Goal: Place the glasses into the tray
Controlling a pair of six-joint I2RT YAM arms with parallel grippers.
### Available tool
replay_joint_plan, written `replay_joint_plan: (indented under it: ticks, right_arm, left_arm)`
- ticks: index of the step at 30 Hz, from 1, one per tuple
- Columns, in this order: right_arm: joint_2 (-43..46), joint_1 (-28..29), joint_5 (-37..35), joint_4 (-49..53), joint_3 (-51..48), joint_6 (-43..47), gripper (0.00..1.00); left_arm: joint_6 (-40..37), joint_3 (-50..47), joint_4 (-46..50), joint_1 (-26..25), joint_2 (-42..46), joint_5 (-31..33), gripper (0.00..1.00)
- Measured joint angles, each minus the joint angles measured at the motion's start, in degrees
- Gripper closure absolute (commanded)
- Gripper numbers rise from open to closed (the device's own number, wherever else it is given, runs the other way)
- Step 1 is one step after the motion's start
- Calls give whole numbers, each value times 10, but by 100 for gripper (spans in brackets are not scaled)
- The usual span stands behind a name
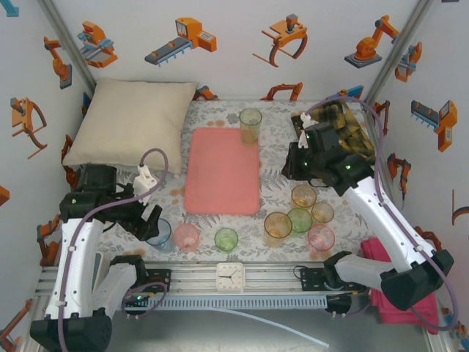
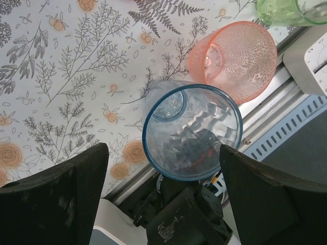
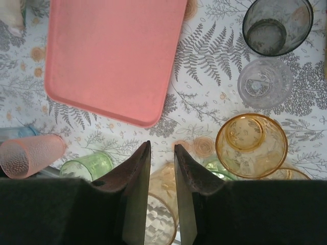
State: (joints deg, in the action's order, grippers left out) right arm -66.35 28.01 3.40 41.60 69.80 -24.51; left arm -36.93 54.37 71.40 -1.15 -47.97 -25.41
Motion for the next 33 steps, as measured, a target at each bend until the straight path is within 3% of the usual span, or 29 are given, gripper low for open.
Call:
replay_joint_plan:
  ticks: [11, 21, 33]
  right_arm:
    - [-2, 0, 0, -63, -23, -19, 69]
    - [-9, 0, -9, -68, -25, -21, 67]
    - [-48, 0, -14, -72, -26, -12, 66]
  left_arm:
    - [-18, -38, -29, 0, 4, 3, 32]
    - [-23, -60, -55, 0, -7, 3, 32]
    - [-23, -73, -75, 0, -22, 3, 42]
